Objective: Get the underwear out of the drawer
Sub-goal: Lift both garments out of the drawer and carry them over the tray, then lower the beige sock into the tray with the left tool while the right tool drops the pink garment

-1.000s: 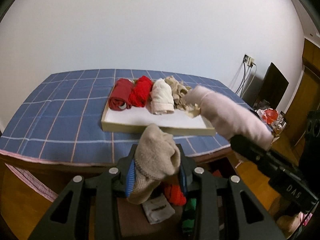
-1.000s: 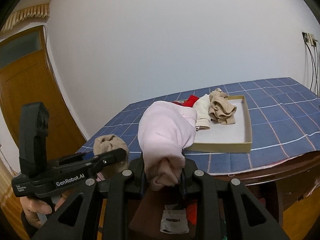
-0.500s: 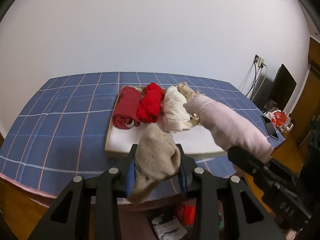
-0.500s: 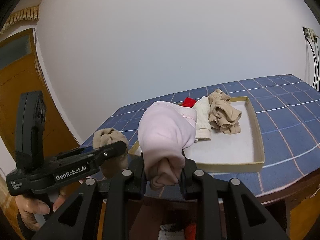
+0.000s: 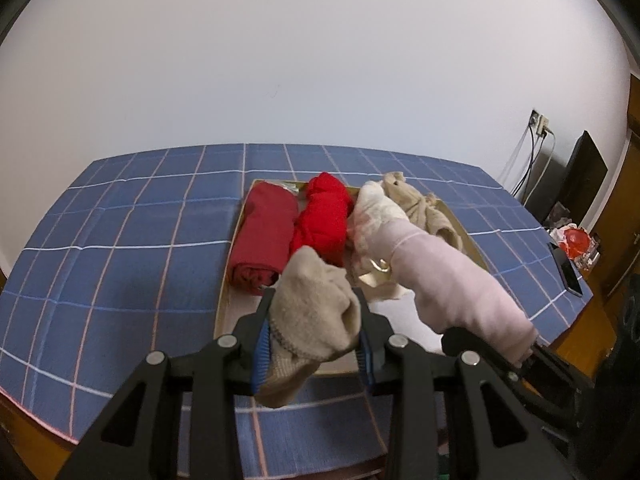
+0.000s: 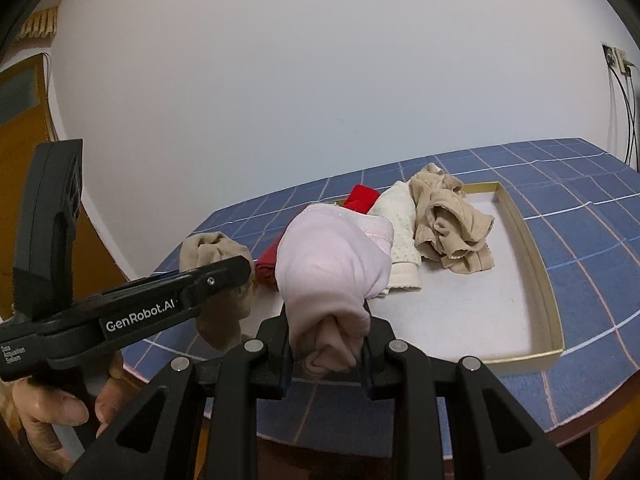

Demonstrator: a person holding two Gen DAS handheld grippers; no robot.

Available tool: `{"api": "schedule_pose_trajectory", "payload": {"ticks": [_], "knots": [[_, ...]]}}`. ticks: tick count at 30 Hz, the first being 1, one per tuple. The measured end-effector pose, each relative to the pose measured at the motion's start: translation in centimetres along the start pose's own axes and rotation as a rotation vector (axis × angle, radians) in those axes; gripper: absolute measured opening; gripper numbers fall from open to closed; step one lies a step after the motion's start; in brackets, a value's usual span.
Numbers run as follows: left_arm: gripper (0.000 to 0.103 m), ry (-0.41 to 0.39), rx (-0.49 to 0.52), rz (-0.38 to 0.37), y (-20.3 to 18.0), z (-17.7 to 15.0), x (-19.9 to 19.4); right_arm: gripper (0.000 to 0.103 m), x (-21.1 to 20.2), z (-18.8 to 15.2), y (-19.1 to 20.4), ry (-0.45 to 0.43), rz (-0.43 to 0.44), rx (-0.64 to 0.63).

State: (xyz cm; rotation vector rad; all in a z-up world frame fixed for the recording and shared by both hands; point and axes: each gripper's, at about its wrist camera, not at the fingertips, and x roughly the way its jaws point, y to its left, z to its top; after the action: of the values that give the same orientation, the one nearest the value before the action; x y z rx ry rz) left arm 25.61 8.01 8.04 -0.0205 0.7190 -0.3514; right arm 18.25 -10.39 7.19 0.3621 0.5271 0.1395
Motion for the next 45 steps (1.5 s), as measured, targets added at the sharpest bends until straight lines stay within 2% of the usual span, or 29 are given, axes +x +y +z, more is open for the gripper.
{"api": "schedule_pose_trajectory", "payload": {"ticks": [13,27,38,42,44,45], "knots": [[0.034,0.044,0.016,0.019,0.7,0.9,3.9,0.028,3.8,0.0,0.7,0.038,-0.044,-0.021],[0.034,0.098,0.023,0.025,1.7,0.6,7.1,0.028,7.6,-0.9,0.7,0.132,0.002,0.007],[0.034,0.121,0.026,0.036,2.3,0.8,8.4,0.028,10.0,-0.7,1.0,0.16,0.025,-0.03],[0.036,0.132,0.031,0.043,2.4,0.8,8.9,0.032,11.1,-0.6,1.4,0.203,0.034,-0.074],[0.044,0.135,0.038,0.052,2.4,0.8,9.1,0.04,11.2,-0.6,1.5,0.223,0.043,-0.1],[0.048,0.14,0.034,0.054,2.6,0.8,9.2,0.054,11.3,-0.7,1.5,0.232,0.053,-0.111]]}}
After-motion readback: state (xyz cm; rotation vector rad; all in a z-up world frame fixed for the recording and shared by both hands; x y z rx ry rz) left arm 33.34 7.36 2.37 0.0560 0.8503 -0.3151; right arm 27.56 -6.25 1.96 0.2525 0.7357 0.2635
